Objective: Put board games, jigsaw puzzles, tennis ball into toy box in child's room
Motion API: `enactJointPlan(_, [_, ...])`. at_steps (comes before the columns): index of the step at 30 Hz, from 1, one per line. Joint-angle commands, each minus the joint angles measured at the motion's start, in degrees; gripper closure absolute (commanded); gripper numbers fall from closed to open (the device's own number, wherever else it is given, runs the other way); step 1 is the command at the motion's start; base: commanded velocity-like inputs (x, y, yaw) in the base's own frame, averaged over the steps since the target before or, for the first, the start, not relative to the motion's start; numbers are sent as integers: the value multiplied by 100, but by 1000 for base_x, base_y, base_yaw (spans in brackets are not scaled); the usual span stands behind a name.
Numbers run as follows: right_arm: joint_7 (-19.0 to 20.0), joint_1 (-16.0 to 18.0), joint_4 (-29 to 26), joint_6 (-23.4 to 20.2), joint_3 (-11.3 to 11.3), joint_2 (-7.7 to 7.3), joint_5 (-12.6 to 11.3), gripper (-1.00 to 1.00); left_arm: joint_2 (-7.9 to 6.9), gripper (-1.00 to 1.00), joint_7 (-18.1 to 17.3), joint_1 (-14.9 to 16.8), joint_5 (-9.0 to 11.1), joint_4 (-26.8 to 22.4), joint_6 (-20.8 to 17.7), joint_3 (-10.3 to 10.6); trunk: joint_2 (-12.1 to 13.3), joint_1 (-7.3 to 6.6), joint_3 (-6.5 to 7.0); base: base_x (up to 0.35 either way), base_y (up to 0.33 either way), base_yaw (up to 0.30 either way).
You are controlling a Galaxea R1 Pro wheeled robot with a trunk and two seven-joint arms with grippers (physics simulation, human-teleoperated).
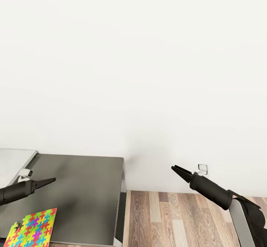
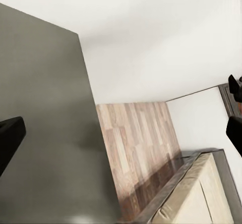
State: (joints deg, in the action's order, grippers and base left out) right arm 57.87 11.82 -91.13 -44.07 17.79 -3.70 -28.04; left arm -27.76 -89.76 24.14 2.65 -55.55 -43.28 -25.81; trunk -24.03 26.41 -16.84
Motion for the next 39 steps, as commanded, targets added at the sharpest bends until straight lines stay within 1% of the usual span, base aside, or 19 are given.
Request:
enactJointPlan(1, [6,4,-1,-32,4,0,-18,-100,-1,-100,-24,3,-4,-2,-60,-1,-10,3,0,0,0,0])
enactJointPlan(20, [18,4,-1,-6,-1,1,-18,-100,-3,-100,-24,3,-1,-8,-44,-44,-10,3,180,0,-6,0])
enactJointPlan(30, [29,4,-1,-7,-1,1,-18,-100,-1,-100,-24,-2,-1,-32,-41,-39,-10,3,276,-100,-209,24])
enactJointPlan(39, [32,4,-1,-14,4,-11,-18,-100,-1,-100,-24,-5,-2,-34,-44,-38,-10,3,332,-78,-45,78])
